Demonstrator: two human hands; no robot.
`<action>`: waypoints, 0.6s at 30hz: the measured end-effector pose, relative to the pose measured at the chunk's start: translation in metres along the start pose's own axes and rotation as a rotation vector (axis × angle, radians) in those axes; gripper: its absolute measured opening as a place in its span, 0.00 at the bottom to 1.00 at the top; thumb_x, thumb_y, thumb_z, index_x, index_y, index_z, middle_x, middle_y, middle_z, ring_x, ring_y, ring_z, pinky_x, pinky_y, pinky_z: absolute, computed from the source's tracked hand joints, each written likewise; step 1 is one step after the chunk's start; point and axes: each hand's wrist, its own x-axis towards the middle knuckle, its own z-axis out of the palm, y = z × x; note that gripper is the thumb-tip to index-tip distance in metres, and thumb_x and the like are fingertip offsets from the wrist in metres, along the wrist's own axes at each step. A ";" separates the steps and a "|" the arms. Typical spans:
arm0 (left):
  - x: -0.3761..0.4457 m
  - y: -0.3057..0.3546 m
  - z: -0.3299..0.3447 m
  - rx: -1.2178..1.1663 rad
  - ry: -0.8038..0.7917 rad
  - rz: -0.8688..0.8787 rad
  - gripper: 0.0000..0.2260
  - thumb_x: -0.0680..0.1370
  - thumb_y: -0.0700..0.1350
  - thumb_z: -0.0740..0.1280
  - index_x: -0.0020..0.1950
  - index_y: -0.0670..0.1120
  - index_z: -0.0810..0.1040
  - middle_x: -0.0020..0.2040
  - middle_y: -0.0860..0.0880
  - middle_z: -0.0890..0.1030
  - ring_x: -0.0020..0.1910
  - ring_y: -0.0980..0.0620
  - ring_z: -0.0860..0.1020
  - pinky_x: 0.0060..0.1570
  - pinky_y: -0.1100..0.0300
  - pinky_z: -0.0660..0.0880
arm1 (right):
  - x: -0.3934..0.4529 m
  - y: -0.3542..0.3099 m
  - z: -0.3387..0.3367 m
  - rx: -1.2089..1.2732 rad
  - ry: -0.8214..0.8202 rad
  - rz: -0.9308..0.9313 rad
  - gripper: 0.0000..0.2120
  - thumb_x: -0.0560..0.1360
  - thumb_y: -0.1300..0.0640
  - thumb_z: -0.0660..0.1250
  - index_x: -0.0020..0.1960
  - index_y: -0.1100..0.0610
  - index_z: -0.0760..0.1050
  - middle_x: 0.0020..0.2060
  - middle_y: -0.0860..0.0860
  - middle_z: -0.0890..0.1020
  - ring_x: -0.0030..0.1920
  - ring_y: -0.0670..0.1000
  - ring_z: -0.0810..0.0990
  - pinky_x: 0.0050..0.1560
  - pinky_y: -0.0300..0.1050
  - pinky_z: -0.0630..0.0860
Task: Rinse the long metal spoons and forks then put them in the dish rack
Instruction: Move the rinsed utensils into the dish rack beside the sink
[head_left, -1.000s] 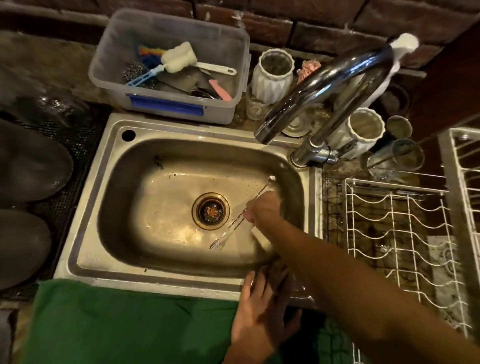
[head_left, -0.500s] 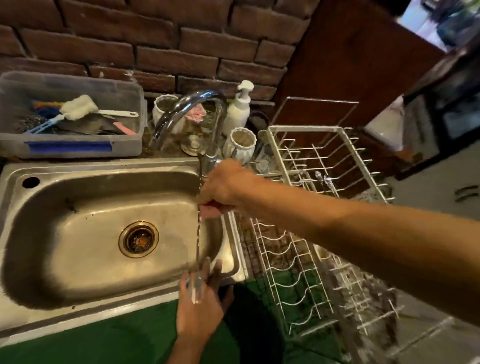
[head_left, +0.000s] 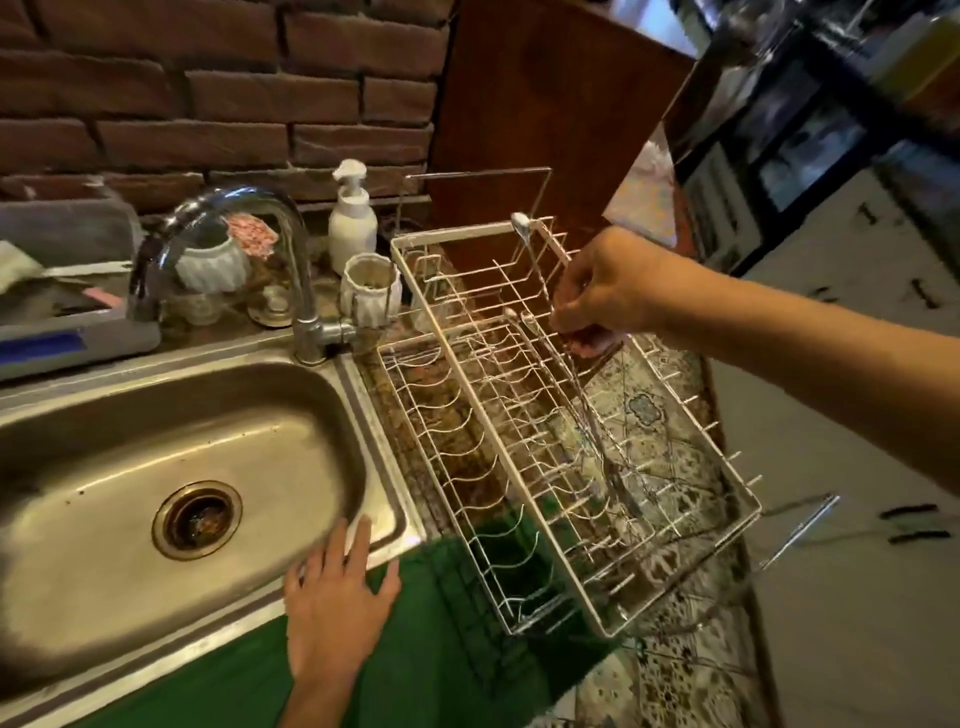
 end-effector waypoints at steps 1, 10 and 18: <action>0.000 0.000 0.000 -0.002 0.004 -0.004 0.35 0.76 0.69 0.49 0.77 0.52 0.68 0.74 0.45 0.73 0.70 0.43 0.75 0.67 0.41 0.68 | 0.006 0.010 0.007 -0.059 -0.004 -0.006 0.03 0.74 0.65 0.73 0.43 0.61 0.80 0.40 0.59 0.85 0.31 0.51 0.86 0.31 0.40 0.82; 0.000 0.000 0.004 0.022 0.027 -0.017 0.33 0.77 0.69 0.52 0.77 0.53 0.67 0.74 0.46 0.73 0.70 0.45 0.74 0.68 0.43 0.67 | 0.029 0.051 0.064 -0.386 0.022 -0.129 0.12 0.74 0.68 0.69 0.33 0.57 0.77 0.28 0.52 0.81 0.27 0.46 0.80 0.27 0.38 0.77; 0.000 -0.002 0.005 0.029 0.032 -0.010 0.33 0.77 0.68 0.52 0.77 0.52 0.69 0.73 0.46 0.75 0.69 0.45 0.75 0.66 0.43 0.67 | 0.036 0.060 0.075 -0.435 0.059 -0.179 0.06 0.74 0.68 0.68 0.39 0.64 0.80 0.36 0.58 0.84 0.35 0.54 0.82 0.31 0.45 0.78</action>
